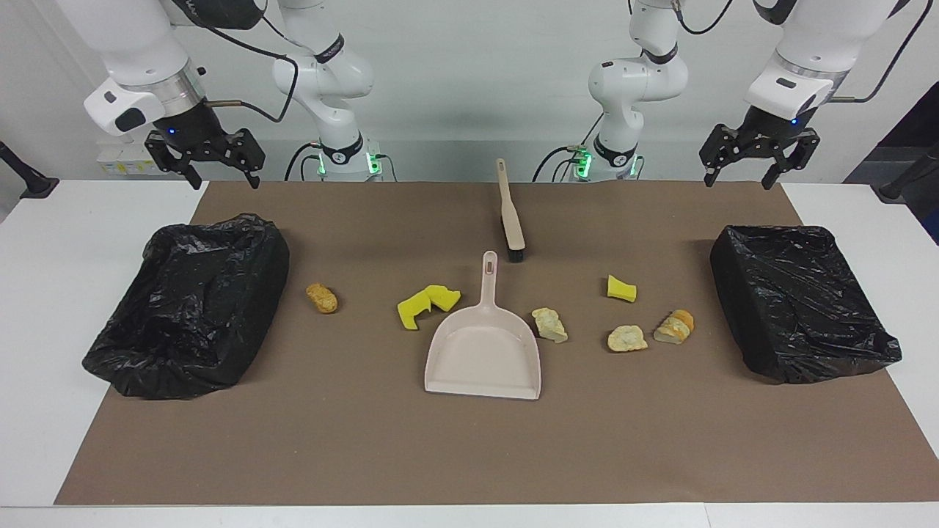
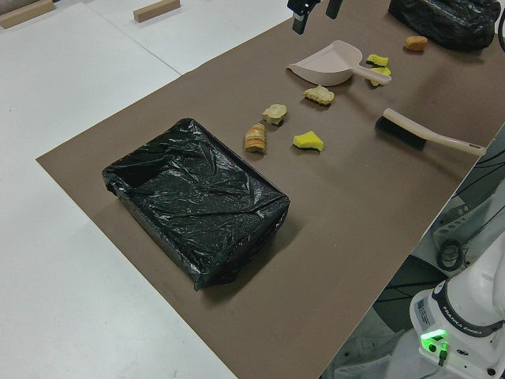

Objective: Sweep and dump trash in bin

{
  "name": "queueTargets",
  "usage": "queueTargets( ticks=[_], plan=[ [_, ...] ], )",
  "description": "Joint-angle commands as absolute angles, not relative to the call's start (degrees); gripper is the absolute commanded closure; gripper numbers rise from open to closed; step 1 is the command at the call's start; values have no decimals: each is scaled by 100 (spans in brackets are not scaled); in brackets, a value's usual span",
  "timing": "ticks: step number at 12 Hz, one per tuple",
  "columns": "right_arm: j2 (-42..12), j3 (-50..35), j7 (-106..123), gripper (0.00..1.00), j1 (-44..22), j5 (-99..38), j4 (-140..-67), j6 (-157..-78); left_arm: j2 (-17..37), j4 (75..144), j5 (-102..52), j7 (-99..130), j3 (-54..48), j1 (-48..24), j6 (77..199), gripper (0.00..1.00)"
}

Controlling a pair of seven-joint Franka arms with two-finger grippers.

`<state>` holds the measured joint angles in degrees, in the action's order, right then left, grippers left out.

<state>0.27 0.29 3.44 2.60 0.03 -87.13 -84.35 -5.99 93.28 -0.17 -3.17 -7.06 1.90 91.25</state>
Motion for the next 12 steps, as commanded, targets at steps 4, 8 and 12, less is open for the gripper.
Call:
queueTargets(
  ticks=[4, 8, 12],
  plan=[
    [185, -9, 211, 0, 299, -62, -8930, -8587, -686, 9413, -53, -334, -694, 193, 9141, 0],
    [202, -9, 255, 0, 316, -70, -8938, -8526, -686, 9413, -53, -334, -694, 193, 9132, 0],
    [229, -17, 255, 0, 308, -149, -8965, -8376, -686, 9413, -53, -334, -694, 193, 9132, 0]
  ],
)
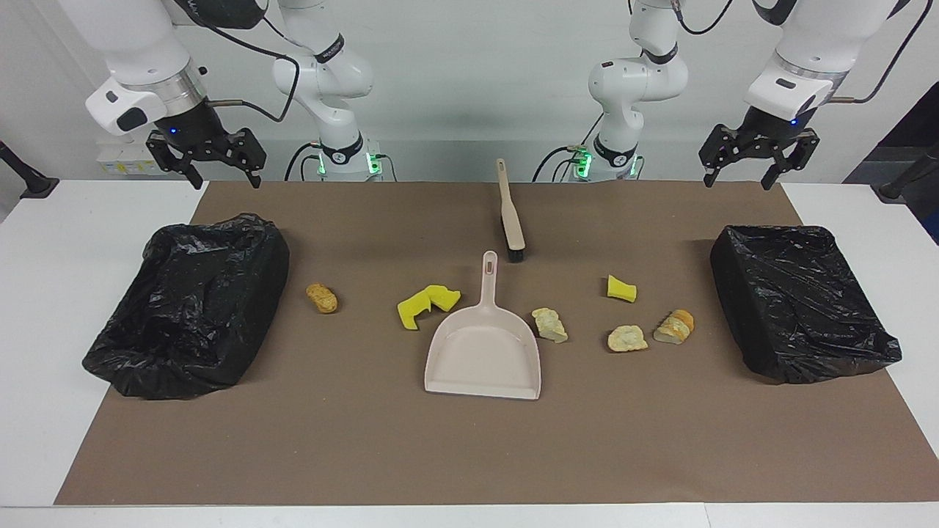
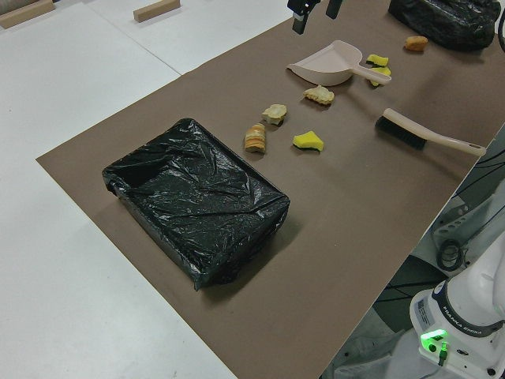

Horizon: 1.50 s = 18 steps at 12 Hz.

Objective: Sweep and dump trash in bin

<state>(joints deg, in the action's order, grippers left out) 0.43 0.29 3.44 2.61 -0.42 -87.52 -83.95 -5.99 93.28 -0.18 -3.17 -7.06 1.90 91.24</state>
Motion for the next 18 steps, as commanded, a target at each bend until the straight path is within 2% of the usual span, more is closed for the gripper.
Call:
queueTargets(
  ticks=[1, 9, 14, 18],
  plan=[
    [220, -18, 255, 0, 308, -149, -8947, -8367, -686, 9413, -53, -334, -694, 193, 9141, 0],
    [97, -53, 246, 0, 123, -114, -8807, -8428, -686, 9413, -53, -334, -694, 185, 9132, 0],
    [-325, -132, 124, 0, -184, -123, -8666, -8595, -694, 9422, -53, -334, -694, 185, 9132, 0],
    [-615, -141, -412, 0, -588, -149, -8666, -9025, -694, 9413, -53, -334, -694, 185, 9132, 0]
  ],
)
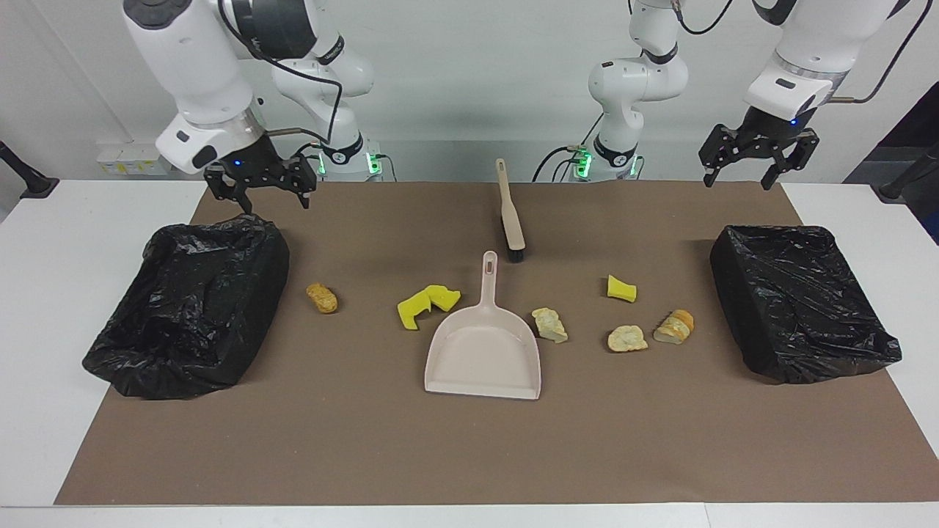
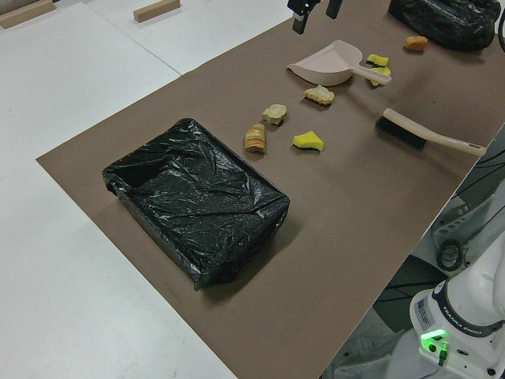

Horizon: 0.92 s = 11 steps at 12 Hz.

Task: Sweep and dump trash in bin
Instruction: 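Reach the right gripper to the dustpan handle and grasp it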

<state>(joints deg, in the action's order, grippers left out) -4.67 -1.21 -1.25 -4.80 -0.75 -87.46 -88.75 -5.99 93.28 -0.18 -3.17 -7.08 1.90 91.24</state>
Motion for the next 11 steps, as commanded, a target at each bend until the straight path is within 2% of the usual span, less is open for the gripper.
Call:
queueTargets(
  ticks=[1, 11],
  plan=[
    [-720, -141, -526, 0, -737, -149, -8666, -9157, -694, 9422, -53, -334, -694, 185, 9132, 0],
    [-2108, -132, -2722, 0, -2389, -255, -8411, -10835, -694, 9413, -53, -325, -694, 185, 9132, 0]
  ],
)
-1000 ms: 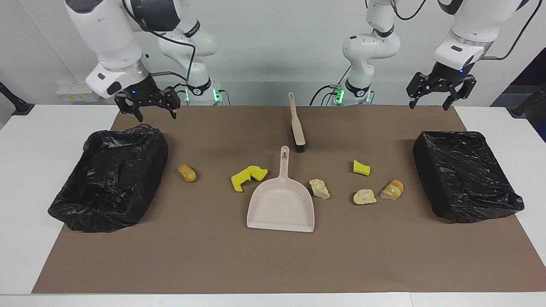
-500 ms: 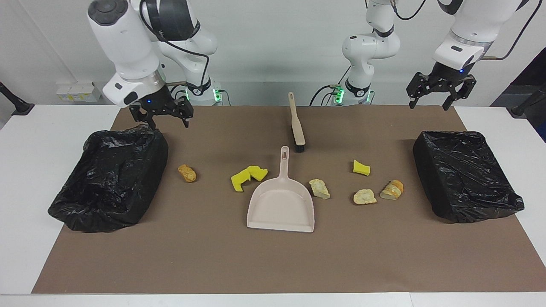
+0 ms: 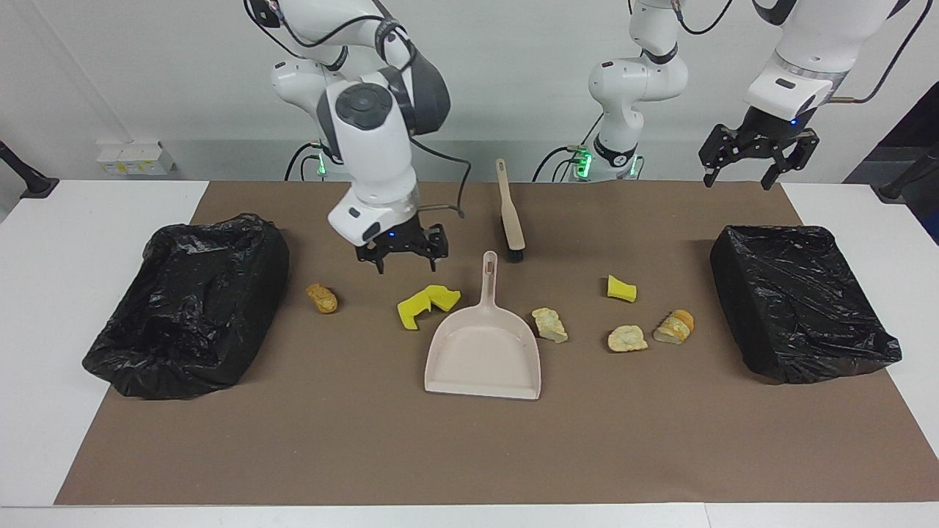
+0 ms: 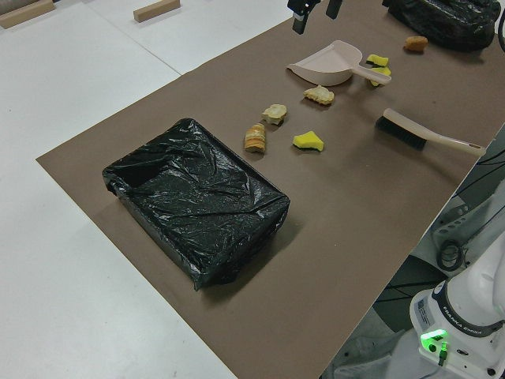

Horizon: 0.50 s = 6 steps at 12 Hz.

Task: Sweep and dump trash in bin
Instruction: 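Reach the right gripper to the dustpan handle and grasp it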

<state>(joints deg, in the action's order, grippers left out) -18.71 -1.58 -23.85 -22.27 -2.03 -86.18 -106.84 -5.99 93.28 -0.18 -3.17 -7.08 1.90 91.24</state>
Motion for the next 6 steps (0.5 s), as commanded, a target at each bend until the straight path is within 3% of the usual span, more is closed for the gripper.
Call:
queueTargets(
  ticks=[1, 6],
  plan=[
    [-2188, -141, -2951, 0, -2478, -246, -8411, -10967, -694, 9422, -53, -334, -694, 185, 9132, 0],
    [-2574, -132, -3821, 0, -3180, -80, -8446, -11362, -721, 9475, -53, -316, -694, 176, 9149, 0]
  ],
)
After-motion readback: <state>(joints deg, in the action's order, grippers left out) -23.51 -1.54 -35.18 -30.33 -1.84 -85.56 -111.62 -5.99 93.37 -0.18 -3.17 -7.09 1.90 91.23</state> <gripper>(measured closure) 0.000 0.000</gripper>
